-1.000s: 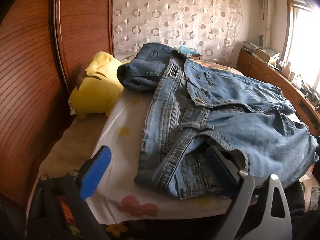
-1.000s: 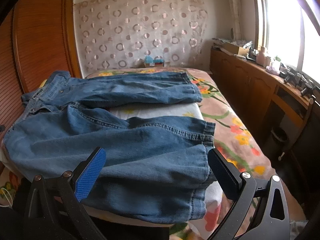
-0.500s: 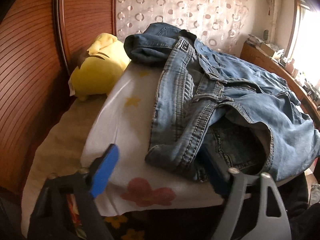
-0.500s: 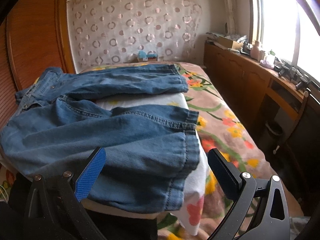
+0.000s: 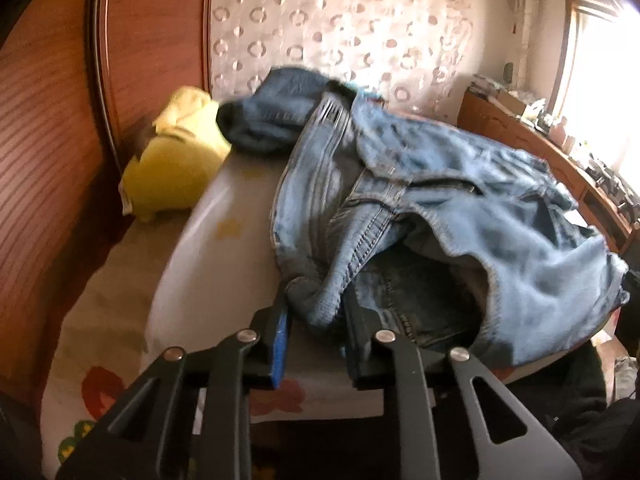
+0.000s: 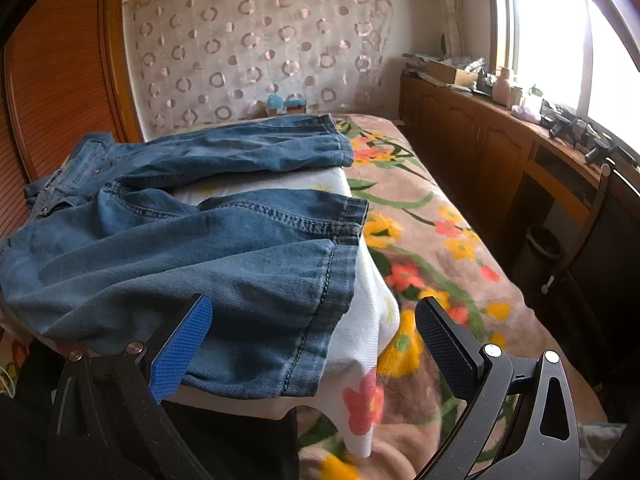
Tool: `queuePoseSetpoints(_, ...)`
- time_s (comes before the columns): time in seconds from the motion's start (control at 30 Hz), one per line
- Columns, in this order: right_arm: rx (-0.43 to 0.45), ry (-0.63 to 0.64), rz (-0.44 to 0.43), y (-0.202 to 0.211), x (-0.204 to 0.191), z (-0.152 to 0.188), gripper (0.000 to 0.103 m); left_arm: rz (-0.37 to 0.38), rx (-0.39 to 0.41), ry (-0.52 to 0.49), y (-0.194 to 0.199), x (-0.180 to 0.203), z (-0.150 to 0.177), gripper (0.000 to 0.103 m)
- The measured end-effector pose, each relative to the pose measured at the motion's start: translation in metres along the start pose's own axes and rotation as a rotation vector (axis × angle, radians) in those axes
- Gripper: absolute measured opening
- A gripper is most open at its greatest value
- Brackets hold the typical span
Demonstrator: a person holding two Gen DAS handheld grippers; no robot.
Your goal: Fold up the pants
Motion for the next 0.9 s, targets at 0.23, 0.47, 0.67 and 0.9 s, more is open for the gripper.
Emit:
queuePoseSetpoints(0.23,-0.015,0.011,-0.003,0.0,0.003,0.006,0.102,-0.02,0.079,-0.09,0.028,0.018,-0.036,0.02)
queuePoseSetpoints(0.47,-0.06,-0.005,-0.023,0.001,0.016,0.021,0.097,-0.021,0.056,-0.076,0.017,0.013,-0.032,0.02)
queuePoseSetpoints(0.67,-0.1,-0.003,-0.081,0.003,0.008,0.027,0.084,-0.024,0.045,-0.072,0.014,0.015,-0.029,0.02)
queuePoseSetpoints(0.9,-0.124,0.016,-0.084,0.009,0.004,0.035,0.067,-0.027,0.034,-0.067,0.009,0.014,-0.027,0.02)
Point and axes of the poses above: each gripper's, at about its wrist camera, not at the fingertips, and y roughly against the way its jaws point, x to its right, z to its underside, the point moved 9 cm from there along -y, roughly the way its jaws point, and after that the axes turned 10 degrees about -y, right-handed, at the moved point
